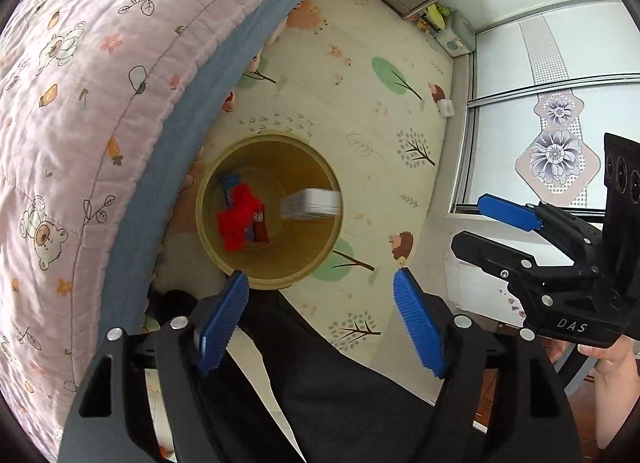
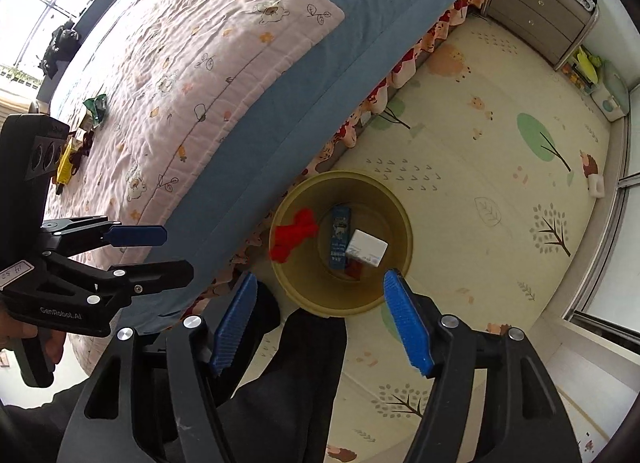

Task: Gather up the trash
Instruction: 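Carry the red cloth and milk carton over the bin and release both, then move both open tools back over the remaining items on the bed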

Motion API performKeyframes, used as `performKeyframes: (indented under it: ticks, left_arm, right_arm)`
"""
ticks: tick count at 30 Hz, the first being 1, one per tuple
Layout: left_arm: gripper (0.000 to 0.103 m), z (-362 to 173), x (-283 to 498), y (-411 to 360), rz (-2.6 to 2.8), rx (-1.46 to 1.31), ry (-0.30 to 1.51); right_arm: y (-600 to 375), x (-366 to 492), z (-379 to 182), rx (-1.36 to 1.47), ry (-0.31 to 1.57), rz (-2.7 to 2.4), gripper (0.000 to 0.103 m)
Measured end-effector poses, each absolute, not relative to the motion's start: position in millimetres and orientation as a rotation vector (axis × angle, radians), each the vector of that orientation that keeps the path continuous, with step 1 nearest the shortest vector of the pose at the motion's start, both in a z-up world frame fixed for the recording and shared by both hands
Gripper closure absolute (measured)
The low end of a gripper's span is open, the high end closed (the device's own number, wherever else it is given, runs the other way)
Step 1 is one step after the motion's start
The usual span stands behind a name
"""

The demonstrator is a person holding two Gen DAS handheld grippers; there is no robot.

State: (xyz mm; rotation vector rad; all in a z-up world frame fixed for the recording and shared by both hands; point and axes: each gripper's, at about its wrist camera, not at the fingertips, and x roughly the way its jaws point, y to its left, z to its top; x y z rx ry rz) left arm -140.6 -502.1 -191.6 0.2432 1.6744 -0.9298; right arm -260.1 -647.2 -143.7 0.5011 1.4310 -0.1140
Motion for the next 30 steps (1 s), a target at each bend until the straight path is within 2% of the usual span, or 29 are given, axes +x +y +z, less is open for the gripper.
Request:
performKeyframes:
  ticks: [14,22,30]
  left_arm:
    - [0.028,-172.1,-116.4,-472.4,-0.872,0.176,1.619]
    - [0.027,-149.4,-77.9,-392.4,-0.736,0.060,1.554]
    - [0.026,-120.2,-38.8,-282.1,-0.575,-0.002,1.456]
  right_arm:
    - [-614.1,-221.9,-132.9,0.462,1.429,-0.019,0.039]
    - [-557.6,-162.7,-113.1,0.375,1.404,0.120,0.039]
    - [-458.6,-91.8,-92.1,0.267,1.371,0.287,0.039]
